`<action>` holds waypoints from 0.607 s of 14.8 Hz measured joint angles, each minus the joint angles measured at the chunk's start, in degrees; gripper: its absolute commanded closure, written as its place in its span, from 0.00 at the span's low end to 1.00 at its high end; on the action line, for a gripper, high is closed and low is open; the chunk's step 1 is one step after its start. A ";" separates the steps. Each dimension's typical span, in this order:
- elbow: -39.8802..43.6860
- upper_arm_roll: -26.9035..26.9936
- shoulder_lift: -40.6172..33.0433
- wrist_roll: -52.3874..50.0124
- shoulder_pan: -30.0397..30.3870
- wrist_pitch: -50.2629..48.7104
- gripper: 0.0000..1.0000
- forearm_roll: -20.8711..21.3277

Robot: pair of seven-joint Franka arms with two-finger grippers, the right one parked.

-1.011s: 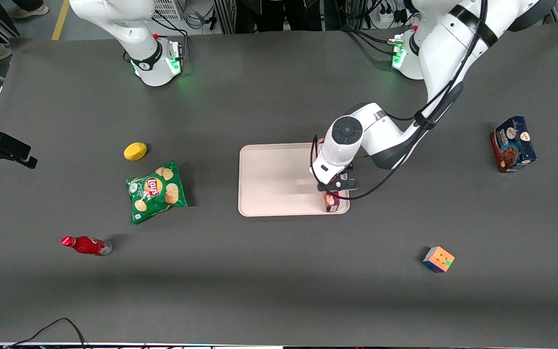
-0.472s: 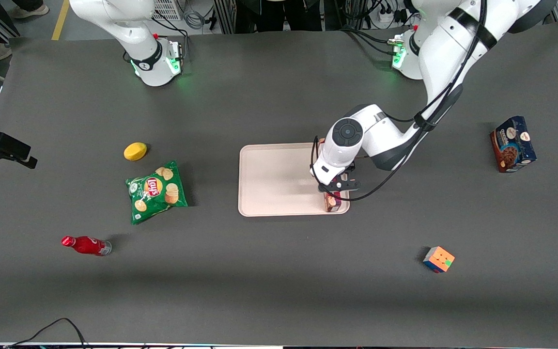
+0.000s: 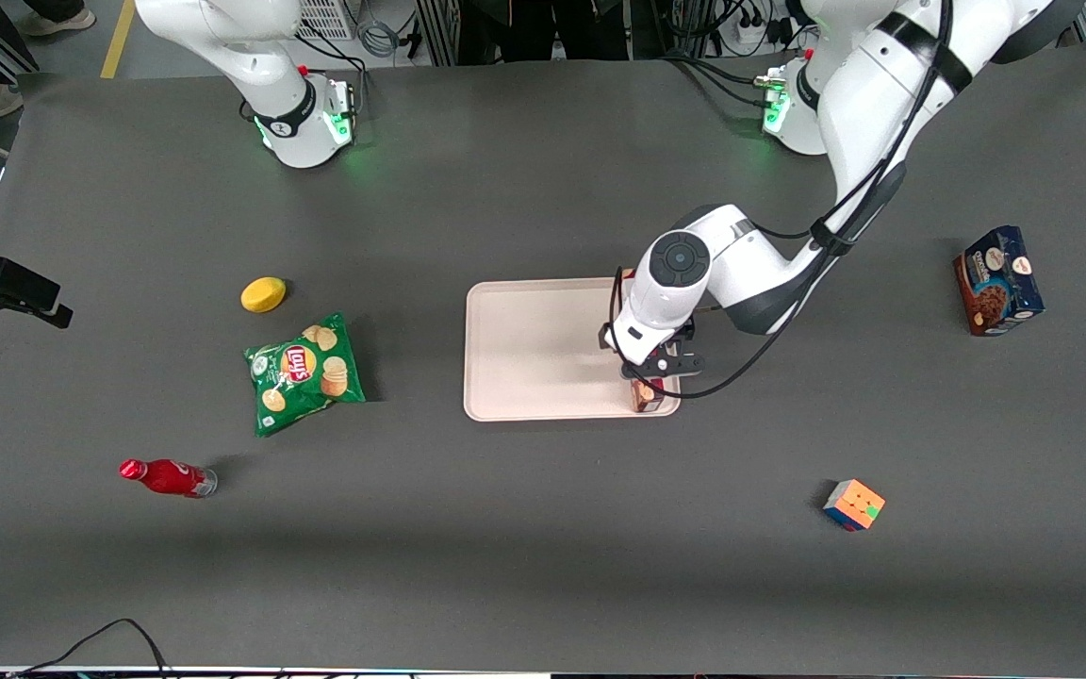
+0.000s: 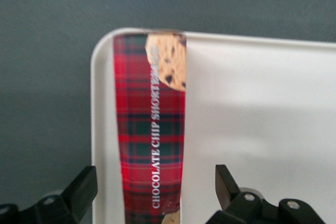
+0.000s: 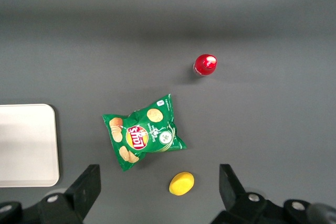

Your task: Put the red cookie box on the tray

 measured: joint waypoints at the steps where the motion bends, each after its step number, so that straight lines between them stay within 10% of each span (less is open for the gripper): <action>1: 0.91 -0.20 -0.83 0.04 0.12 -1.83 0.00 0.03; 5: 6.83 -4.43 -7.20 0.99 0.32 -15.88 0.00 -0.86; 9: 21.27 -6.22 -14.08 7.94 0.37 -38.51 0.00 -10.32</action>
